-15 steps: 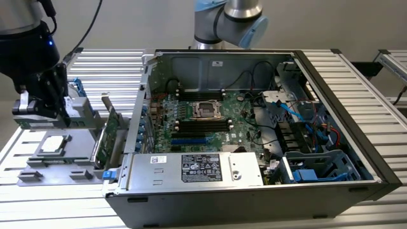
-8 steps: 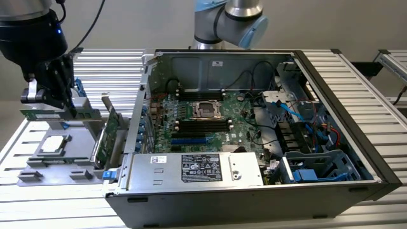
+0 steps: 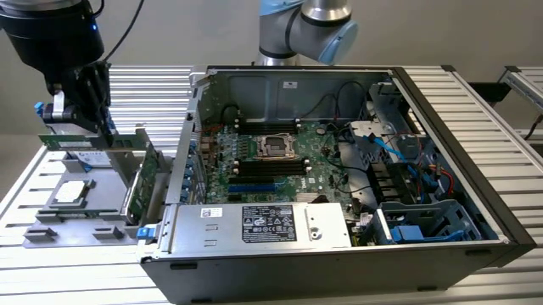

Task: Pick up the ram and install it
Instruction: 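Pick up the ram and move it above insertion slot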

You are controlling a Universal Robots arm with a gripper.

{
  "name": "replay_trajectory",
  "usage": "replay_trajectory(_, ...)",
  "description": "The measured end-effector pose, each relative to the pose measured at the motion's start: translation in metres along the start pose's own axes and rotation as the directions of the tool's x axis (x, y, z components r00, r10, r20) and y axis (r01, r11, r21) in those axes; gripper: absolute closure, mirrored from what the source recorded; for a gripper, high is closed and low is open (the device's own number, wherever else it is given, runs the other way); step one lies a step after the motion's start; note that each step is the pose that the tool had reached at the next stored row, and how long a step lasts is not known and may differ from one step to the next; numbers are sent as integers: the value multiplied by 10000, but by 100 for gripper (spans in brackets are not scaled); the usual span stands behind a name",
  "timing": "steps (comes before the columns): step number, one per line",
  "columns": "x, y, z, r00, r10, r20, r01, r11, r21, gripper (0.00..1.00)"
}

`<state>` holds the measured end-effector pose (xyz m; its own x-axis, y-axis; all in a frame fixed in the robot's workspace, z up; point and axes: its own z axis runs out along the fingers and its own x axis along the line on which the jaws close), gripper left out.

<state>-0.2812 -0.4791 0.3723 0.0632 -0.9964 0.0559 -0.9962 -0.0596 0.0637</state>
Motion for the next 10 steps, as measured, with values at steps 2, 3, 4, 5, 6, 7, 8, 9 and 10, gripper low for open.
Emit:
replay_trajectory(2,-18,-46,-25,10000,0,-2,0,10000,-7,86)
replay_trajectory(3,-26,-68,-37,10000,0,-3,0,10000,-9,86)
replay_trajectory(4,-35,-91,-49,10000,0,-3,0,10000,-11,86)
replay_trajectory(5,-45,-114,-62,10000,0,-4,0,10000,-14,86)
replay_trajectory(6,-53,-137,-75,10000,0,-4,0,10000,-16,86)
replay_trajectory(7,-62,-160,-87,10000,-1,-5,1,10000,-19,86)
replay_trajectory(8,-70,-184,-98,10000,0,-6,0,10000,-22,86)
replay_trajectory(9,-78,-208,-108,10000,-1,-8,1,10000,-24,86)
replay_trajectory(10,-85,-233,-118,10000,-1,-10,1,10000,-27,86)
